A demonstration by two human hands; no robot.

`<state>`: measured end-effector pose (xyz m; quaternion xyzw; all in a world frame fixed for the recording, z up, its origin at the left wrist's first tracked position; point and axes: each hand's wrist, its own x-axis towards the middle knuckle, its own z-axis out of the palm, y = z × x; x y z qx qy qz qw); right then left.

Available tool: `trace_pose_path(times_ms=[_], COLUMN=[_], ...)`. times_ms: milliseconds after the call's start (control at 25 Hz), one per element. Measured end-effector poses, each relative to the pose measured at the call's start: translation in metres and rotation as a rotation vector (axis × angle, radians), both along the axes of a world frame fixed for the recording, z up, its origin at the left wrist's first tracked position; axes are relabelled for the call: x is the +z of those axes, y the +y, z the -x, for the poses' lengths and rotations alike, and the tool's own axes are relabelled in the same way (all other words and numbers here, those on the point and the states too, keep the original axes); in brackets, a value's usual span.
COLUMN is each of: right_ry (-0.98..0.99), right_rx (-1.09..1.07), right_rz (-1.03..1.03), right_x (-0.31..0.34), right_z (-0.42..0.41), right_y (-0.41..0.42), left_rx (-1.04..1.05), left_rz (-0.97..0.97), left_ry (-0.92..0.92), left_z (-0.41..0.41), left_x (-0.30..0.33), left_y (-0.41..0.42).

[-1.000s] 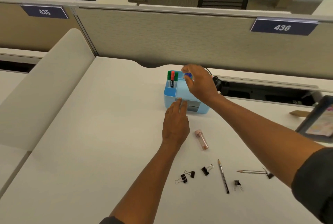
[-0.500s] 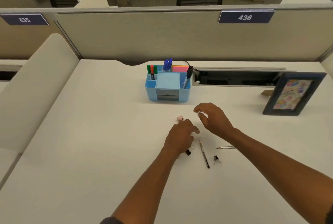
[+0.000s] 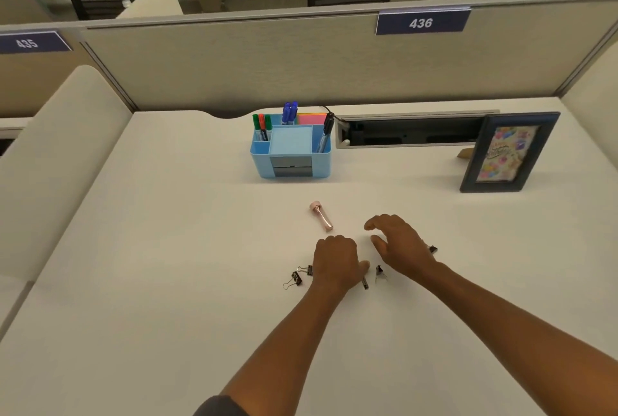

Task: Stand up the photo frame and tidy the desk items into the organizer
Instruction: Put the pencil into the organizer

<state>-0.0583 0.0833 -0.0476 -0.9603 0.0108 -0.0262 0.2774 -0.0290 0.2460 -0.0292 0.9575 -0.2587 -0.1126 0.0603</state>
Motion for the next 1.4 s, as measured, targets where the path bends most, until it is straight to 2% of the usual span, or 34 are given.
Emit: trace_pose_path(times_ms=[400, 600, 960, 1120, 1280, 1400], right_ry=[-0.03, -0.049, 0.044, 0.011, -0.094, -0.256], right_rx=[-0.02, -0.046, -0.057, -0.049, -0.072, -0.111], right_rz=[-0.008, -0.075, -0.372, -0.44, -0.374, -0.314], right_x=[0.002, 0.01, 0.049, 0.068, 0.089, 0.107], right_z=[0.002, -0.017, -0.081, -0.118, -0.164, -0.203], right_y=[-0.004, 0.009, 0.042, 0.058, 0.072, 0.082], left_rx=[0.076, 0.075, 0.137, 0.182, 0.316, 0.378], left_rz=[-0.009, 0.078, 0.231, 0.274, 0.435, 0.343], left_ry=[0.045, -0.155, -0.275, -0.317, -0.245, -0.156], left_z=[0.016, 0.005, -0.048, -0.084, -0.115, -0.135], left_x=[0.001, 0.0, 0.014, 0.028, 0.036, 0.029], left_y=[-0.005, 0.005, 0.039, 0.055, 0.074, 0.092])
